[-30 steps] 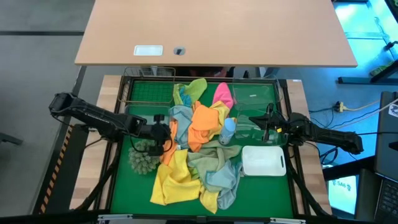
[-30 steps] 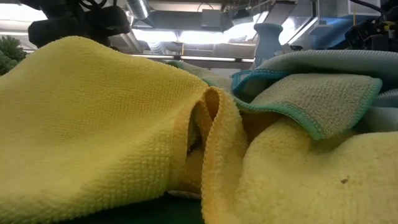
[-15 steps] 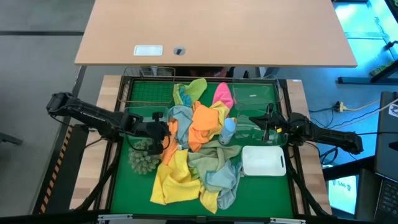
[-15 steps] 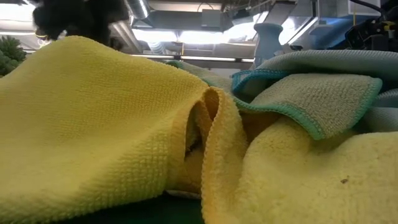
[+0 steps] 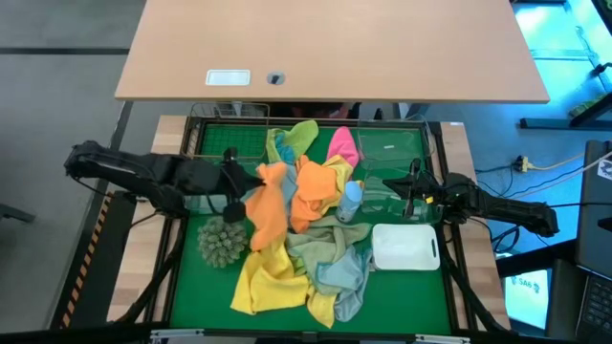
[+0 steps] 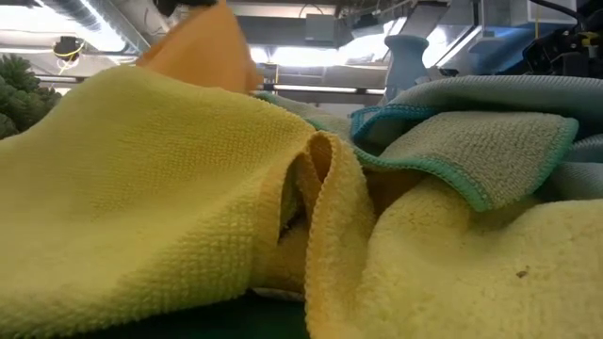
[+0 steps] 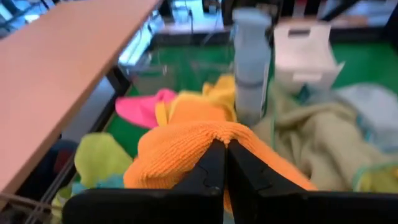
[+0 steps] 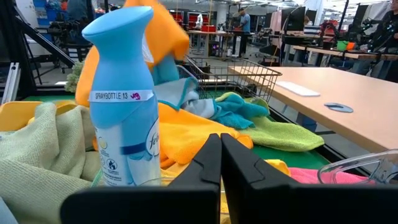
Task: Sort microfiber towel by color & place in baskets
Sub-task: Put the orange microfiber towel into the top right transparent bin
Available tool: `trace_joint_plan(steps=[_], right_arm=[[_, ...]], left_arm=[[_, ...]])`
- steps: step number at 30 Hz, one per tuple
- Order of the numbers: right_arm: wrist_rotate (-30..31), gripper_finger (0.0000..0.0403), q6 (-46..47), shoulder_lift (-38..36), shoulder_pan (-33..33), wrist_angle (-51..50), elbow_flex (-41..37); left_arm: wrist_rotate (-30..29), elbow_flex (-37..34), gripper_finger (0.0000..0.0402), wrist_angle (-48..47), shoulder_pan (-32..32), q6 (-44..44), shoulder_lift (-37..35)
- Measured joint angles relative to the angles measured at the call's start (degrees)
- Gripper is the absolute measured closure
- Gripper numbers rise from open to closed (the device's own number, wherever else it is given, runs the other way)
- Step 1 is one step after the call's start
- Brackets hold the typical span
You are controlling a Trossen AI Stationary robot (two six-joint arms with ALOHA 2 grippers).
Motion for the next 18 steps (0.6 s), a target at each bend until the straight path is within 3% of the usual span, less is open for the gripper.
trace_joint_plan(steps=[4,10,13,18], right_arm=[[0.0,0.04,0.0,0.0,0.0,0.0,0.0],[0.0,0.04,0.0,0.0,-0.02,0.0,0.0],[0.0,0.04,0.0,0.0,0.0,0.0,0.0],[0.0,0.04,0.0,0.0,-0.02,0.0,0.0]], left_arm=[[2.32,2.22,0.0401,1.21,0.0,0.0,0.02],[14.72,2.36,0.0401,7.84,0.0,-0.02,0.41],[18.89,2.36,0.0401,7.12,-0.24,-0.64,1.67],[19.86,2.36,0.0401,0.35,-1.37,-1.55,6.48]])
